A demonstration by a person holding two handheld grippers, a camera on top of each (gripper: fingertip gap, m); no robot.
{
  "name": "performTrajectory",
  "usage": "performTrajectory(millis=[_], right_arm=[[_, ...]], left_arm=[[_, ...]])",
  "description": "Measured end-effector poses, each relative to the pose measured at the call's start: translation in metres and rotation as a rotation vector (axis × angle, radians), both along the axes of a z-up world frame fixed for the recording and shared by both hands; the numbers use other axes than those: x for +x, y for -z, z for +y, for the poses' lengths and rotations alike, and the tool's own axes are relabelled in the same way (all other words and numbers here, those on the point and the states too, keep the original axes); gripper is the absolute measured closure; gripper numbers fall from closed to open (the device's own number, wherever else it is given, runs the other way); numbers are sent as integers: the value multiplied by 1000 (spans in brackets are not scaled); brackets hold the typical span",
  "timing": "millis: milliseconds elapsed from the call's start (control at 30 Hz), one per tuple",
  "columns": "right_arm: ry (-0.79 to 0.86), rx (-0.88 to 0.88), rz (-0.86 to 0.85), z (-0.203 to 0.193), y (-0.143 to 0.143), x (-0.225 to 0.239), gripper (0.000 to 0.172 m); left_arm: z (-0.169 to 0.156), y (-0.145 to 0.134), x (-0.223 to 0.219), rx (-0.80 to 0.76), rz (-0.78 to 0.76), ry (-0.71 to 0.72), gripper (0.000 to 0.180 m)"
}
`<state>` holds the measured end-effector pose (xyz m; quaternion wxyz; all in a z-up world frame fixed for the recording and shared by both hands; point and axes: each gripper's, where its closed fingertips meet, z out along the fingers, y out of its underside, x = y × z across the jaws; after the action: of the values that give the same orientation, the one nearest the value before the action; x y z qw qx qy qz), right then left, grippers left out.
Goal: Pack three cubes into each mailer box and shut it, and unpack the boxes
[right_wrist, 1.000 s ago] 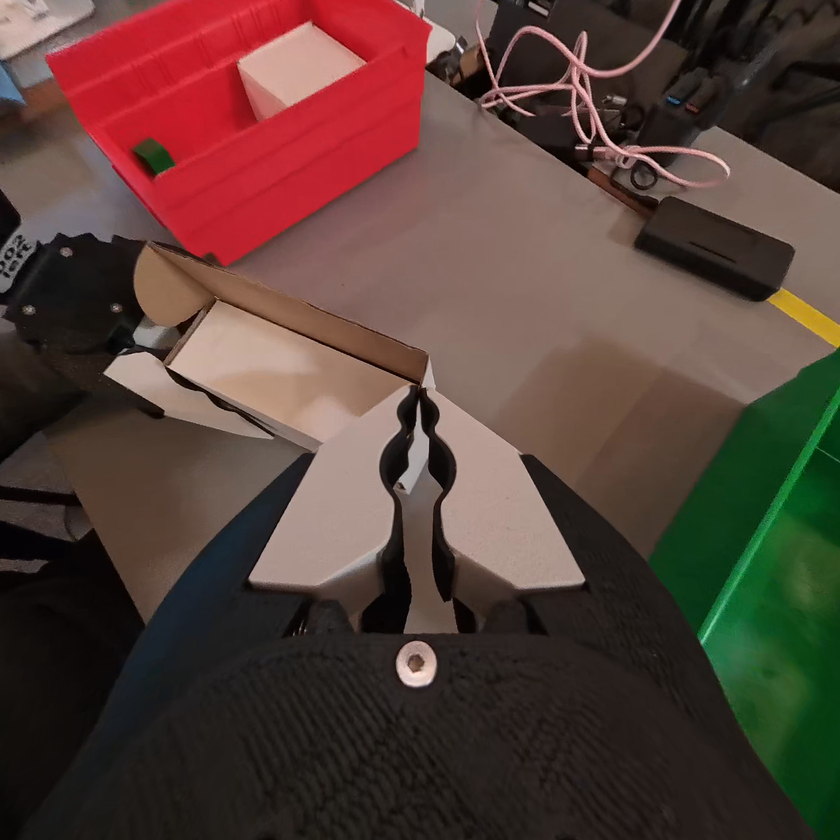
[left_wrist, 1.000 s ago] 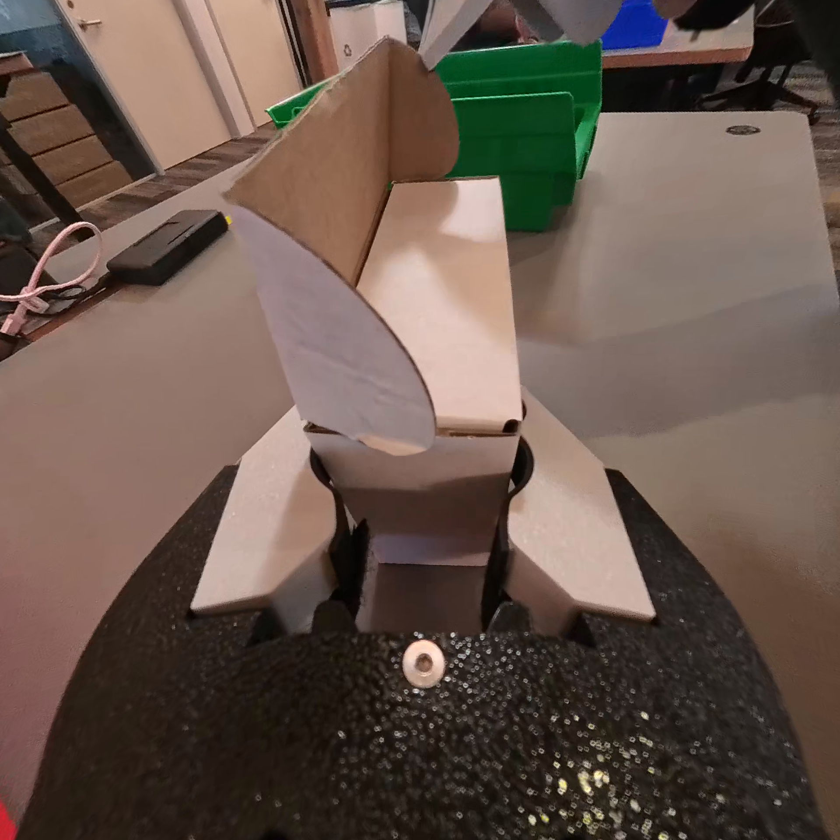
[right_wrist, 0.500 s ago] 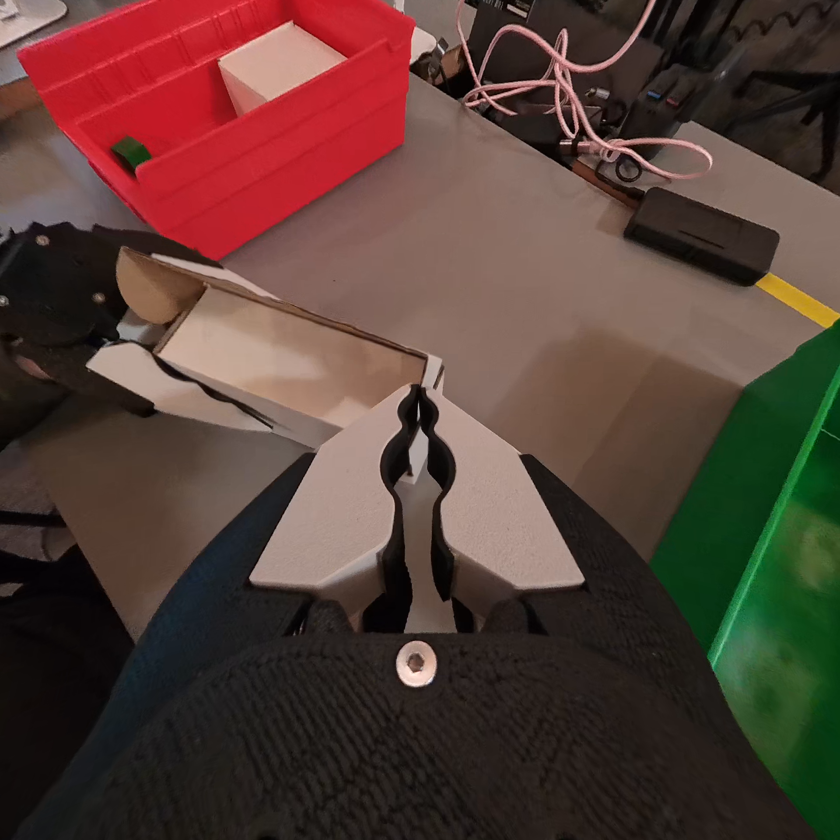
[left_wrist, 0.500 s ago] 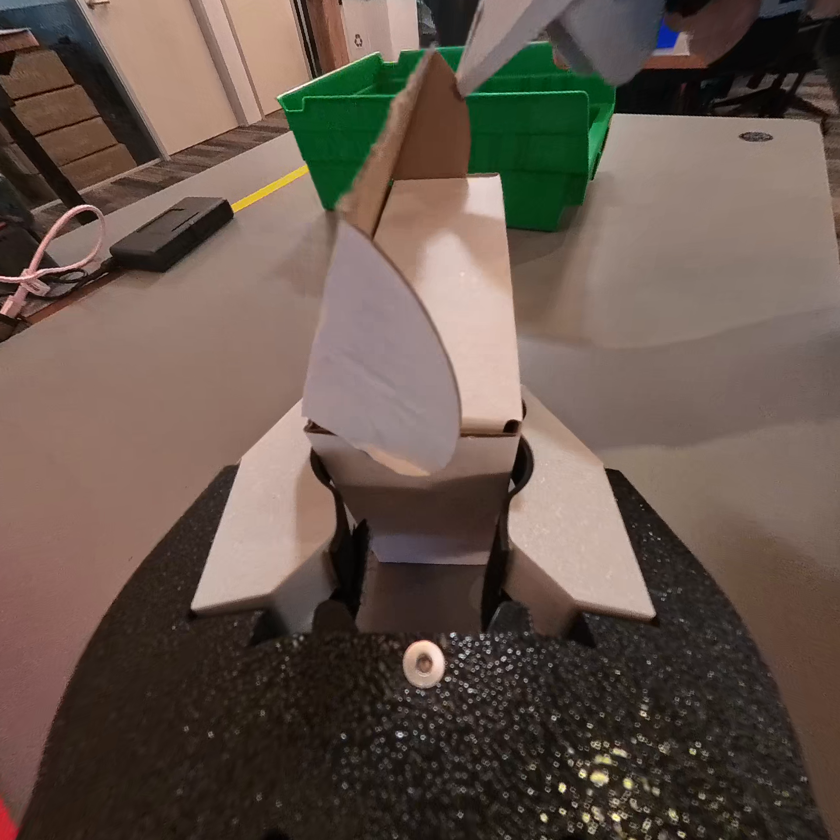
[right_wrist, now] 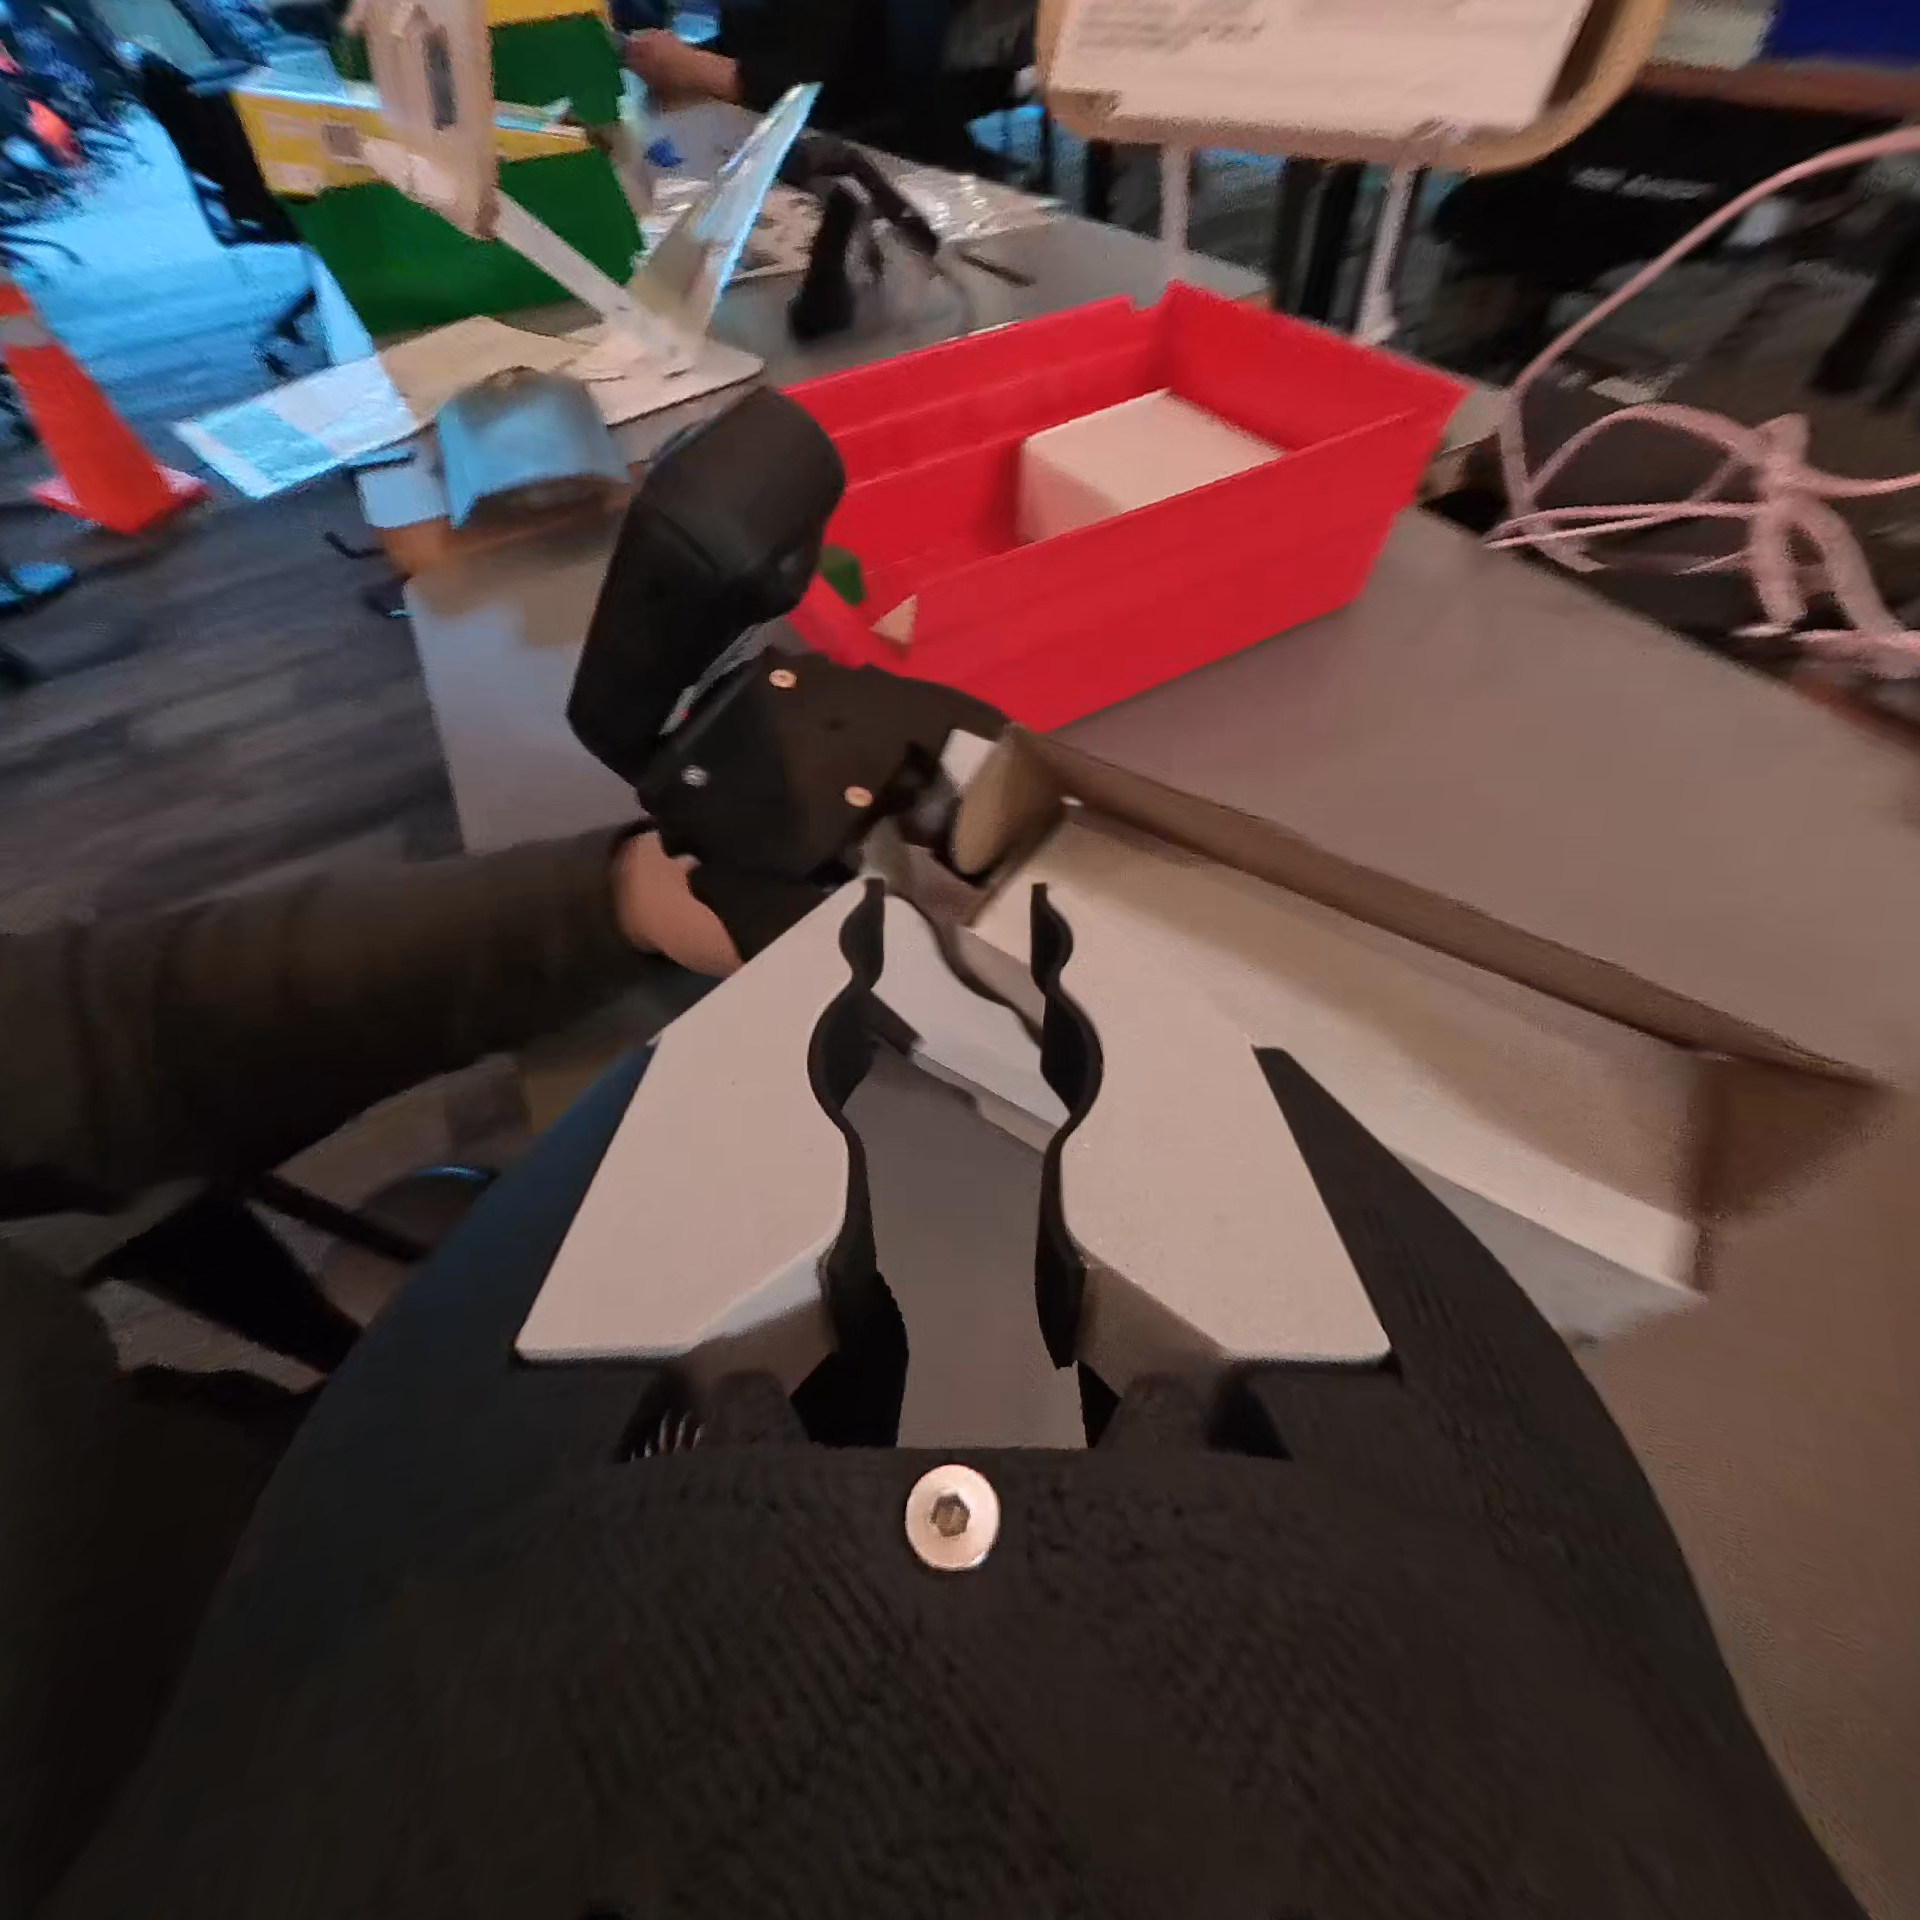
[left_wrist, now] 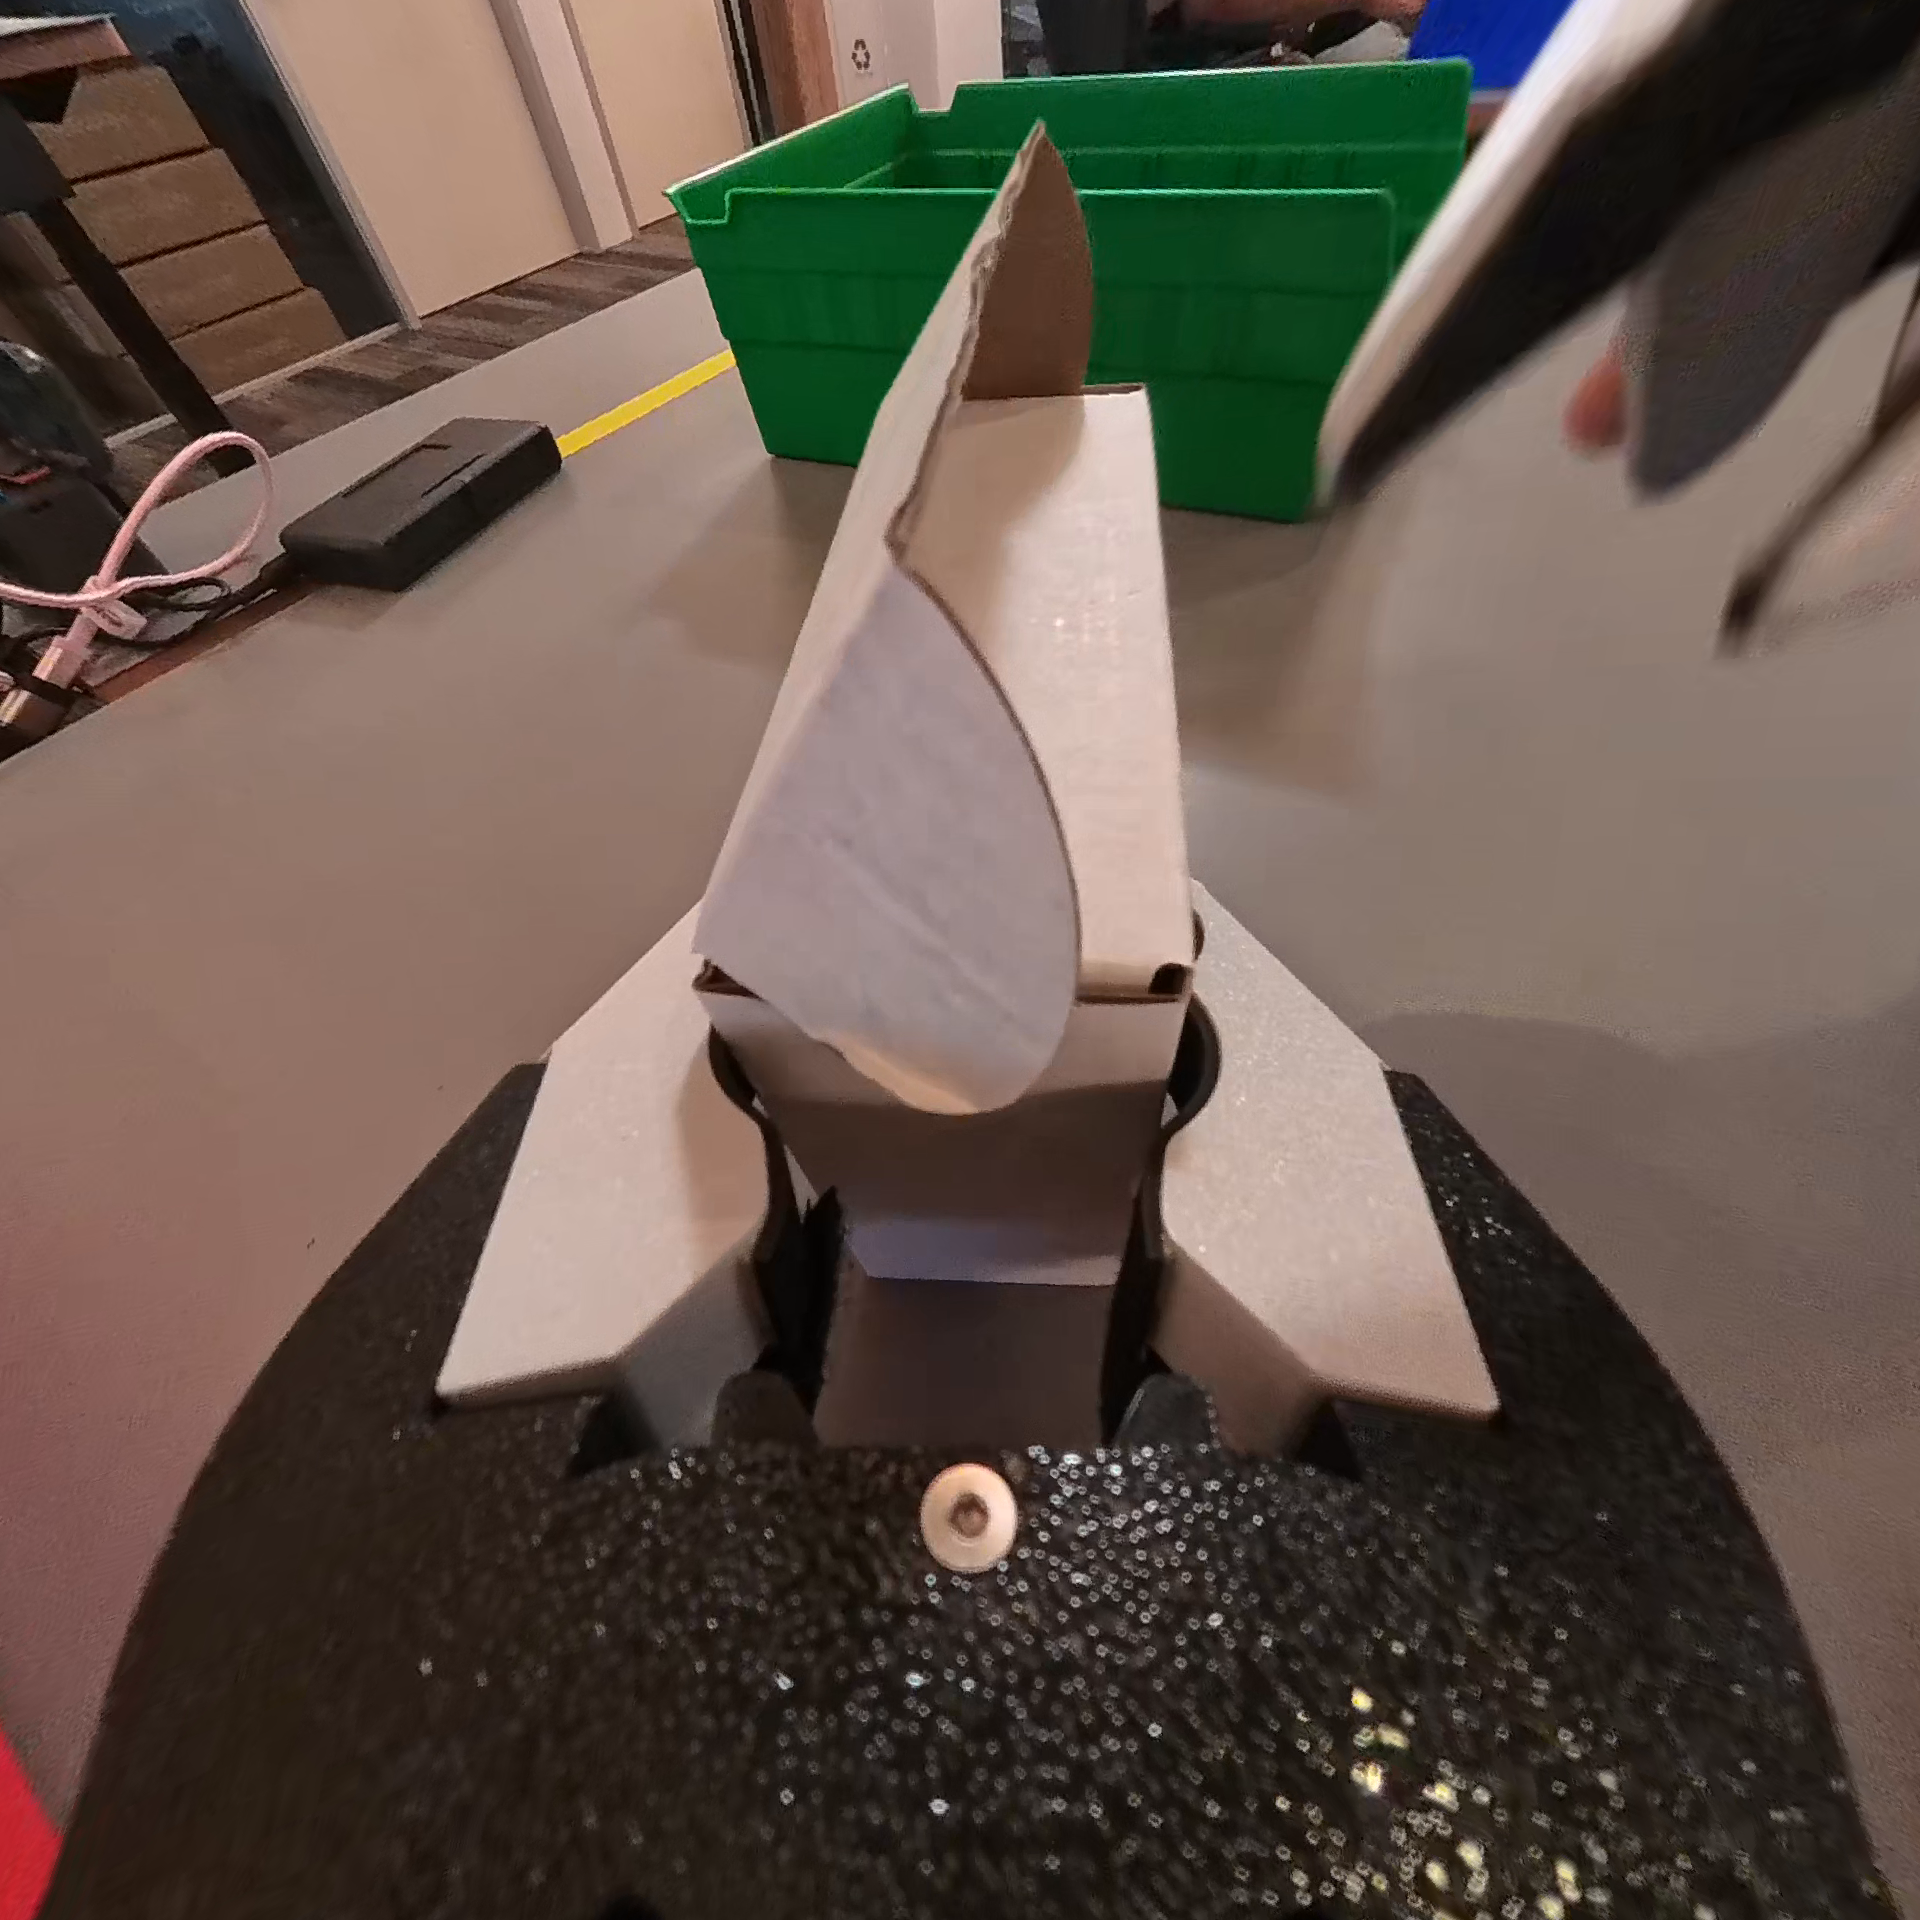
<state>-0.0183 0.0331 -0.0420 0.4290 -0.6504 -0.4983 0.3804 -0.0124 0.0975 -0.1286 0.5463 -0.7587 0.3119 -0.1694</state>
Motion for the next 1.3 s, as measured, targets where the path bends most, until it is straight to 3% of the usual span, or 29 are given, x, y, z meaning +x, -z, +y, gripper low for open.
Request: performTrajectory(millis=[233, 367, 567, 1167, 1300], right_arm=[[15, -75, 17, 5, 13, -43, 136], [66, 52, -36, 20, 11, -45, 163], [76, 102, -79, 29, 4, -44, 171], [50, -207, 86, 24, 4, -48, 166], [54, -128, 60, 25, 4, -45, 167]], left_arm=[[1, 0, -1, 1, 8, -30, 106], [1, 0, -1, -2, 6, -30, 106], [1, 0, -2, -2, 6, -29, 106], [2, 0, -2, -4, 3, -36, 106], [2, 0, -2, -4, 4, -36, 106]])
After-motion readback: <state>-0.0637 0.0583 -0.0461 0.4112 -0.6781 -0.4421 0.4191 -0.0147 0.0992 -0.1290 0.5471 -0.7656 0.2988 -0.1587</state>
